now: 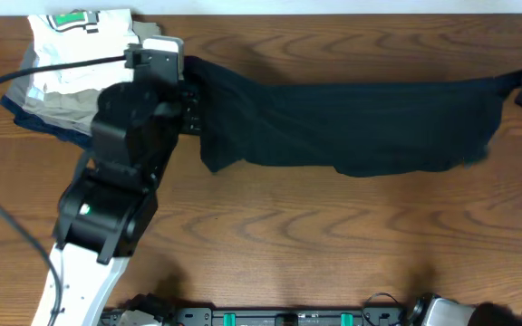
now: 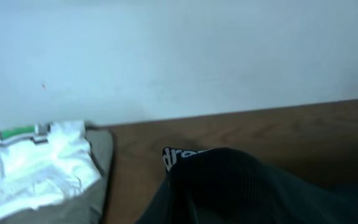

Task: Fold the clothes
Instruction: 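Lift and pull the shirt with both grippers to spread it flat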

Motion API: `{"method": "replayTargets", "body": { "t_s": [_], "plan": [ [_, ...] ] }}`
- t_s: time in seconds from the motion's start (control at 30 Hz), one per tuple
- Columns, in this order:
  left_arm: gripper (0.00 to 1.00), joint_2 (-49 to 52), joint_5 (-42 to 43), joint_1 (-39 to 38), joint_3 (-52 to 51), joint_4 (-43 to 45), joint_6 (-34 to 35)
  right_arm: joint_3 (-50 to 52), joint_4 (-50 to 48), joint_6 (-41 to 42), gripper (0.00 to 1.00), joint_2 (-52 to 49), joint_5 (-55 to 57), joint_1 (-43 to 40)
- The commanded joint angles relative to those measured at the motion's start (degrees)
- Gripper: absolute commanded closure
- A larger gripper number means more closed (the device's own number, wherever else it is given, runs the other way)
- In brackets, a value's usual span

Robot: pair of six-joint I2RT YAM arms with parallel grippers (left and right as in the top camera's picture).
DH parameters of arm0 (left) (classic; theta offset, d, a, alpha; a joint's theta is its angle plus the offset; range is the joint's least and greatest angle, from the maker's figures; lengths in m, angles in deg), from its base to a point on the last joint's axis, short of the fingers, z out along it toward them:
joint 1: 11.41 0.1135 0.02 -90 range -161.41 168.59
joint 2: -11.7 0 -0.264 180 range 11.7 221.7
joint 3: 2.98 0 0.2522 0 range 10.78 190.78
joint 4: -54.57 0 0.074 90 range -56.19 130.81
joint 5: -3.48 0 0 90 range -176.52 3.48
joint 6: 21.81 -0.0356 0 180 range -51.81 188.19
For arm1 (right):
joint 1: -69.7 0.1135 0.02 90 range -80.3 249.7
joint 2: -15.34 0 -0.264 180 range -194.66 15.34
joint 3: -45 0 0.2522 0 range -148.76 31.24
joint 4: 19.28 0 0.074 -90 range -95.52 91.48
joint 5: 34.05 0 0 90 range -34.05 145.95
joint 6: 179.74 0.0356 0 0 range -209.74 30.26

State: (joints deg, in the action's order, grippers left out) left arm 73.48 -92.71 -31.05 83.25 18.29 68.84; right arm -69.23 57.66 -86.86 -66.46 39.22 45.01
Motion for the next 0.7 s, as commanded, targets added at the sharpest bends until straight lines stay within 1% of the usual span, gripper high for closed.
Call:
{"method": "replayTargets", "body": {
  "t_s": [0.0, 0.17, 0.4, 0.5, 0.67],
  "plan": [
    [0.94, -4.7, -0.9, 0.3, 1.1, 0.9, -3.1, -0.9, 0.9, 2.4, 0.99, 4.6, 3.6, -1.7],
    [0.94, -11.1, -0.9, 0.3, 1.2, 1.2, -3.2, -0.9, 2.7, 2.9, 0.99, 11.4, 2.8, -5.1],
    [0.94, -18.6, -0.9, -1.2, 1.4, 0.8, -3.2, -1.4, 6.6, 2.1, 0.99, 18.7, 2.8, -6.2],
    [0.94, -21.2, -0.9, -2.1, 1.4, 0.7, -3.2, -3.0, 9.7, 1.3, 0.99, 20.7, 2.8, -6.2],
    [0.94, -23.5, -0.9, -2.5, 1.4, -0.2, -2.9, -8.8, 17.4, -1.5, 0.99, 21.2, 3.1, -6.2]
  ]
}}
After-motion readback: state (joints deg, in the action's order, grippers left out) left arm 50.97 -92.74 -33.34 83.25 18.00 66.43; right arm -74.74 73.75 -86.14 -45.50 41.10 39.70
